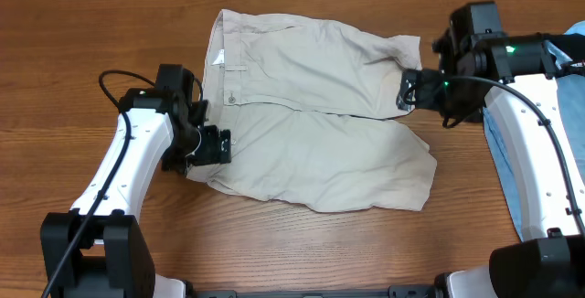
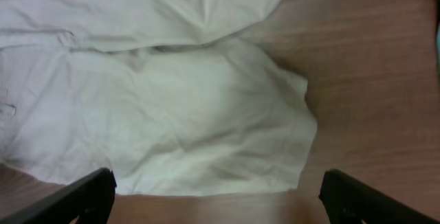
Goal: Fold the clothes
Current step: 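Press the shorts' left and right legs flat with both grippers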
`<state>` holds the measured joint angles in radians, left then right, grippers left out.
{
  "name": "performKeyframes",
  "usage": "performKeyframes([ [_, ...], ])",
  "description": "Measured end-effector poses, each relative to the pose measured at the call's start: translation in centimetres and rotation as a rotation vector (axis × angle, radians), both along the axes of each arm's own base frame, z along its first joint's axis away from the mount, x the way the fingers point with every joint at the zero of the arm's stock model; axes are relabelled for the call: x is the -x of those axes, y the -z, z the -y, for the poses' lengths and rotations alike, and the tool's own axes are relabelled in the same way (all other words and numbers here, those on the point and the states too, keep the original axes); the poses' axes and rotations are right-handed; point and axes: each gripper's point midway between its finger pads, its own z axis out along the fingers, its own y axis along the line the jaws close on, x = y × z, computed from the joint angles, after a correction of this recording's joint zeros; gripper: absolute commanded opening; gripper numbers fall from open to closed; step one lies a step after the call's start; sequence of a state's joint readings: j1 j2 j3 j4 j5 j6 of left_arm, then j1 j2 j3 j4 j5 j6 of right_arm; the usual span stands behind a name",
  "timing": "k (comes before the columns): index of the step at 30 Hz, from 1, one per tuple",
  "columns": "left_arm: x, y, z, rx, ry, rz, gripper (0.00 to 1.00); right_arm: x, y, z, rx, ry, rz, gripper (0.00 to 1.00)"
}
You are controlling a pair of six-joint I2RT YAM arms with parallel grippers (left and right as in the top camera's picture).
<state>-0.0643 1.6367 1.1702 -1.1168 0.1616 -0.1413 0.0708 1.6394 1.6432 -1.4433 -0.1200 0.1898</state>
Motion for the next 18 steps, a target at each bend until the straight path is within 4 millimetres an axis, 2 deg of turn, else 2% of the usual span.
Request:
performKeyframes([
  [2,1.6,0.4,0.0,0.001,-0.007,-0.061,0.78,0.8,0.1,0.1,-0.01,0.022,-0.036,1.0],
  [6,3.6,1.8,0.2,0.011,-0.059,-0.134,0.8,0.7,0.1,0.1,-0.014,0.034,-0.036,1.0],
  [12,1.6,4.0,1.7,0.102,-0.211,-0.058,0.84,0.2,0.1,0.1,-0.019,0.04,-0.016,1.0],
  [18,1.2,5.4,1.2,0.076,-0.398,-0.052,0.81,0.2,0.1,0.1,-0.019,0.038,-0.016,1.0],
])
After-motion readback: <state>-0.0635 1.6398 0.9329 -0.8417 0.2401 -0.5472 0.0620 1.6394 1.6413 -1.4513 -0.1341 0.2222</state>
